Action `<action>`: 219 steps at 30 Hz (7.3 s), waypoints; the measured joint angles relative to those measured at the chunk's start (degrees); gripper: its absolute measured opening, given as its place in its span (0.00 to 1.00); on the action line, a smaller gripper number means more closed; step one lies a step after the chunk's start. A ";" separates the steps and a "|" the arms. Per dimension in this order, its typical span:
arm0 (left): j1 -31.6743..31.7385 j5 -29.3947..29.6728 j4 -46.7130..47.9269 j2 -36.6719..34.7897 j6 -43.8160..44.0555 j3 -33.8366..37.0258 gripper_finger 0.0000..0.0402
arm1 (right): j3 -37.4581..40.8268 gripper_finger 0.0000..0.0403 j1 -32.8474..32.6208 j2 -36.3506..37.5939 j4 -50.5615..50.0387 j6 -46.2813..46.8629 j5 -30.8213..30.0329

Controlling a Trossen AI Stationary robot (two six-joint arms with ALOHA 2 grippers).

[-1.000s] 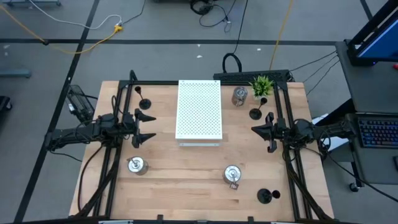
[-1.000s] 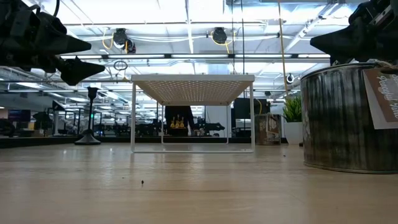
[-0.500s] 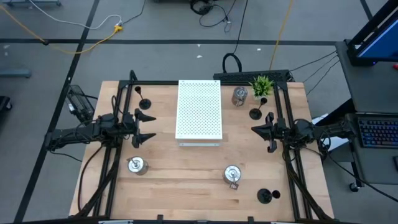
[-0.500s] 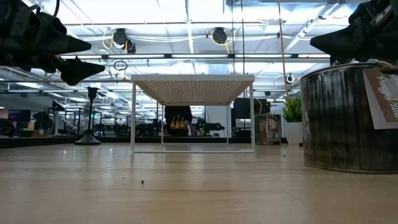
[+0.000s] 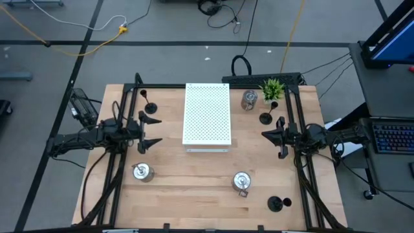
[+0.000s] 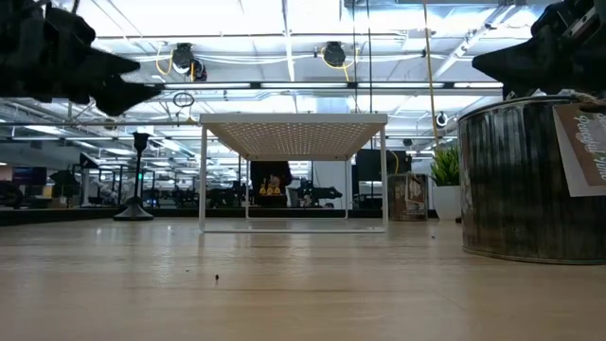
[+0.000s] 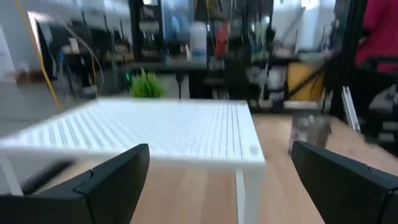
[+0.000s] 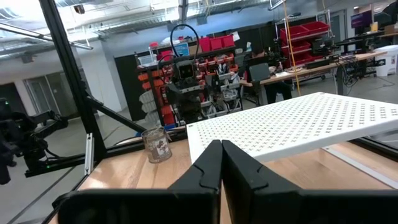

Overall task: Pick & Place candle stick holders
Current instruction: Put the top left black candle holder on the shelf

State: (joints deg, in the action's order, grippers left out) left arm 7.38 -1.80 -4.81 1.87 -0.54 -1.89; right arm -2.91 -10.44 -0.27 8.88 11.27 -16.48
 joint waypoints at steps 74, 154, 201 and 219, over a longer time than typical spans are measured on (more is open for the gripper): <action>49.68 9.36 69.71 66.97 20.73 -67.43 0.99 | -0.01 0.00 0.00 0.00 -0.57 9.05 -10.72; 43.47 24.41 85.32 78.42 28.85 -72.35 0.99 | 0.00 0.00 -0.02 -0.02 -1.16 8.85 -10.50; 44.46 20.32 79.24 78.25 29.36 -69.09 0.99 | -0.01 0.00 -0.02 -0.02 -1.40 9.07 -10.50; 45.48 20.31 73.50 78.44 27.54 -68.91 0.43 | -0.01 0.00 0.00 0.00 -1.40 9.01 -10.50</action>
State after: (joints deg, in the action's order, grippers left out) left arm 52.86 18.51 68.69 80.31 27.01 -70.81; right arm -2.92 -10.44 -0.27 7.49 20.27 -26.98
